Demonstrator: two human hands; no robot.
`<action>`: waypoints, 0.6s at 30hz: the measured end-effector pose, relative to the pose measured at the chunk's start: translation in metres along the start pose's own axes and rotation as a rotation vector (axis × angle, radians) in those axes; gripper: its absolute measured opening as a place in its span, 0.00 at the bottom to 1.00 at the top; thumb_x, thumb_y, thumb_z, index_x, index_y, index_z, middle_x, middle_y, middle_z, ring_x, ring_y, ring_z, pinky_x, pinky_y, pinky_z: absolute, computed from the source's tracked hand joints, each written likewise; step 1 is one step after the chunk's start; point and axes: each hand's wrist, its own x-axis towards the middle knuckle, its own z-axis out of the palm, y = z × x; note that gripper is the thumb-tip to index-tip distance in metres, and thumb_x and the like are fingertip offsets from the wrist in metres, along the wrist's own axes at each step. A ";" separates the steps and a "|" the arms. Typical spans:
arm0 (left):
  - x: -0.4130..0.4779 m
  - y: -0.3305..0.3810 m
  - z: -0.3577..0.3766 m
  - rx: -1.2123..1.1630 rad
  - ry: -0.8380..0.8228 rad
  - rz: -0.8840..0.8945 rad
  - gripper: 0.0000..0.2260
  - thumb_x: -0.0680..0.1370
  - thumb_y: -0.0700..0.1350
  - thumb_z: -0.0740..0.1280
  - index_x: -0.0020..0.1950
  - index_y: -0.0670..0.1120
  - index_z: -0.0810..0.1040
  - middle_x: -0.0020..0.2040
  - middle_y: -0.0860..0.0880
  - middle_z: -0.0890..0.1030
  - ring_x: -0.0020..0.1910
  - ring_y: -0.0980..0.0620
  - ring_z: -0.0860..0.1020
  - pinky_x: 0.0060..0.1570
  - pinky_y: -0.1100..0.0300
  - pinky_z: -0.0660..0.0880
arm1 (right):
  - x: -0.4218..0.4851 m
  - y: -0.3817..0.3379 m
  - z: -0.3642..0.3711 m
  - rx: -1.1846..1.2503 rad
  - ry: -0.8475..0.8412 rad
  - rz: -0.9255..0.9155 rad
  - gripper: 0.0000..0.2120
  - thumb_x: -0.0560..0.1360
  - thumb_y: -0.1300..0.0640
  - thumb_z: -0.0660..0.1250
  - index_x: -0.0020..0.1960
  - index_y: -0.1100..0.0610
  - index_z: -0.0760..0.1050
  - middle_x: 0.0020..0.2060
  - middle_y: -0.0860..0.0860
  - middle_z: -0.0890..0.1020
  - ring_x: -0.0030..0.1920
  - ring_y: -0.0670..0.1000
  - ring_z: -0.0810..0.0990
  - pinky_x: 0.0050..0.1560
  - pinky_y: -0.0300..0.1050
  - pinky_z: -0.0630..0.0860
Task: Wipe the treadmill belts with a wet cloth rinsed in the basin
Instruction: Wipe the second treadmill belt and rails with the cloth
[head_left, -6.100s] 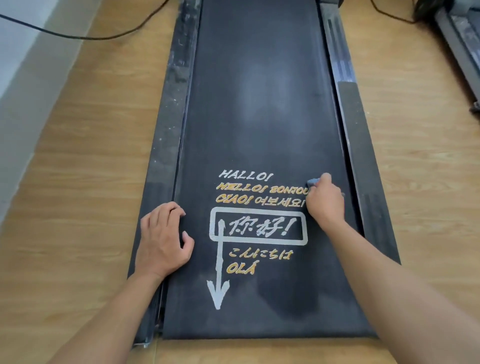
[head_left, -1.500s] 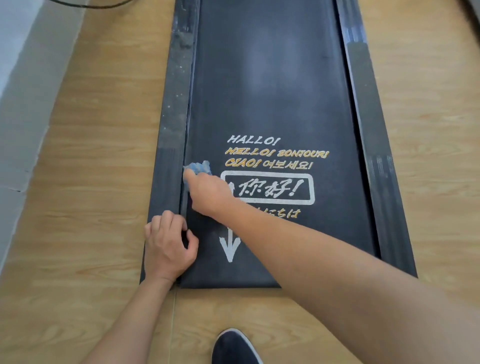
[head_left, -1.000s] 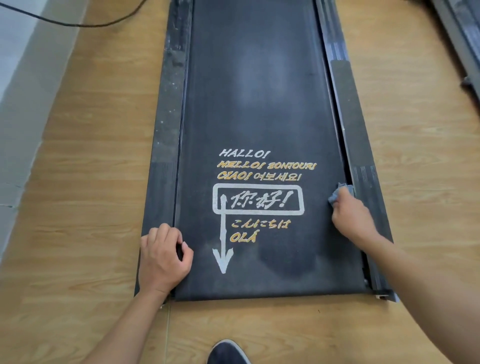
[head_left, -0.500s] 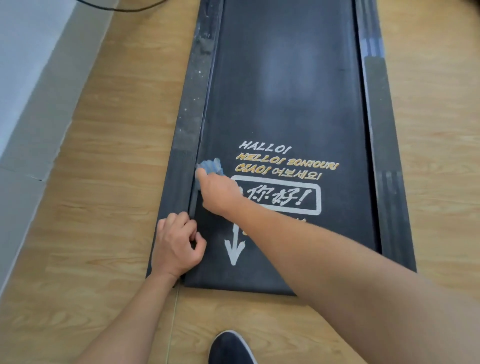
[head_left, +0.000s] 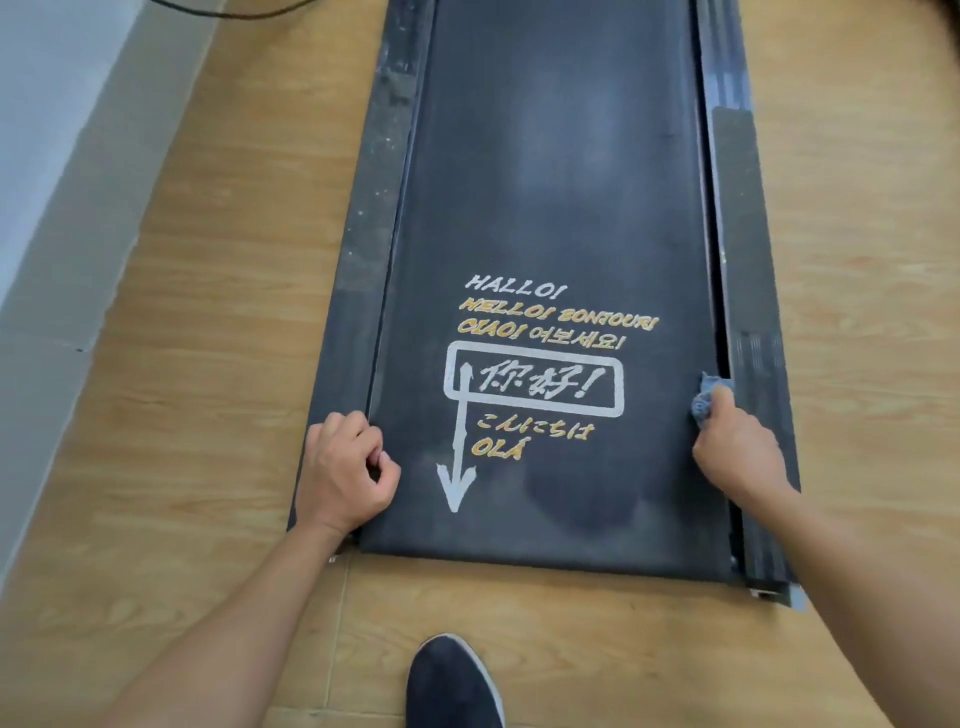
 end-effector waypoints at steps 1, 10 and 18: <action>0.000 -0.001 -0.001 -0.011 0.001 -0.003 0.09 0.69 0.41 0.68 0.34 0.47 0.67 0.37 0.52 0.68 0.38 0.47 0.67 0.41 0.47 0.67 | -0.003 -0.004 0.004 0.011 0.019 0.012 0.08 0.77 0.65 0.57 0.51 0.56 0.60 0.42 0.62 0.78 0.39 0.63 0.72 0.39 0.54 0.66; -0.008 0.002 -0.001 -0.154 0.109 -0.152 0.08 0.75 0.39 0.67 0.37 0.45 0.71 0.38 0.51 0.71 0.39 0.48 0.68 0.41 0.52 0.68 | -0.088 -0.202 0.040 0.106 -0.131 -0.385 0.14 0.75 0.66 0.61 0.53 0.51 0.61 0.39 0.52 0.76 0.37 0.61 0.78 0.35 0.47 0.67; -0.057 0.002 0.000 -0.191 0.207 -0.296 0.07 0.77 0.41 0.64 0.38 0.44 0.73 0.38 0.49 0.73 0.40 0.46 0.69 0.41 0.47 0.69 | -0.112 -0.326 0.066 0.007 -0.121 -0.751 0.16 0.76 0.63 0.65 0.62 0.56 0.66 0.51 0.55 0.81 0.48 0.60 0.84 0.35 0.50 0.69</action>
